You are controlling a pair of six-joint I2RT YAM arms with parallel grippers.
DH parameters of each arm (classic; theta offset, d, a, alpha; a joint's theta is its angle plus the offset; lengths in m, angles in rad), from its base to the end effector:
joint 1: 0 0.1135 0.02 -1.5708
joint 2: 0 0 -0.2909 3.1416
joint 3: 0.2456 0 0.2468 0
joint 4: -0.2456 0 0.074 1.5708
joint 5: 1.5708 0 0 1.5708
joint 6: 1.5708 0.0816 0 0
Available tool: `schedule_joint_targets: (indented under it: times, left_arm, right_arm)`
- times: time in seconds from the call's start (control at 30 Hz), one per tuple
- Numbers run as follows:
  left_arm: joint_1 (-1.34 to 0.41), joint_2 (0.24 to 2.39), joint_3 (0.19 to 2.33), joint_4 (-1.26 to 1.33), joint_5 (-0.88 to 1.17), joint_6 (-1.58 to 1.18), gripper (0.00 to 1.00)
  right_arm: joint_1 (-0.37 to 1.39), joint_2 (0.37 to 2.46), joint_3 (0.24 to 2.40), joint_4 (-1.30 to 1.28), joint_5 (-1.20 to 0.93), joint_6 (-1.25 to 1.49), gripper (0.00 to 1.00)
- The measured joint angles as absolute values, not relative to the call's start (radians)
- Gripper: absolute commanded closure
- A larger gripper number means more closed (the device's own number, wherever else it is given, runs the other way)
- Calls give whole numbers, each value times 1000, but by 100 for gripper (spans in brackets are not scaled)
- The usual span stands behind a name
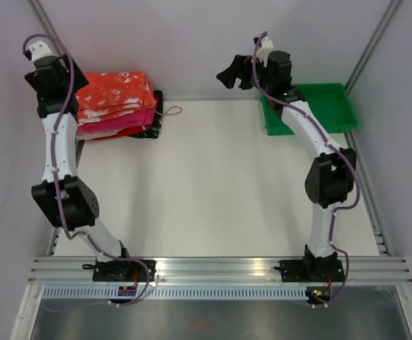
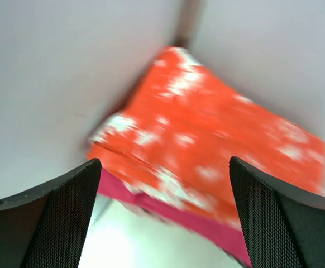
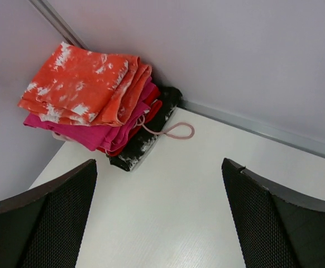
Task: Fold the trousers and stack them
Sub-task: Neatly place the folded trousers to the corner
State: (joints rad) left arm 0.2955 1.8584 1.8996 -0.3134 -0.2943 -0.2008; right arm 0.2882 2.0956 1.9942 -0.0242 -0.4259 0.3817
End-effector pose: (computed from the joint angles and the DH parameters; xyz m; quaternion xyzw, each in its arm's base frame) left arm 0.4578 0.1641 0.4214 -0.2794 0.7420 0.1450 0.5919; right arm 0.5246 0.1907 0.3821 -0.1054 0.7389 0.3622 0.5584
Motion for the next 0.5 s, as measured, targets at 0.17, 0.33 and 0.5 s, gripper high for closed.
schedule_joint_targets:
  times: [0.17,0.33,0.5]
  left_arm:
    - [72,1432,1665,-338,-91,-197,0]
    - [9,1079,1407,-389,166,-210,0]
    - [1,830,1188,-468,209,-209,0]
  right_arm:
    - [293,1812,1797,-64,-323,340,2]
    - [292,1505,1513,-88,-207,345,2]
    - [292,1195,1197,-84,-112,393,2]
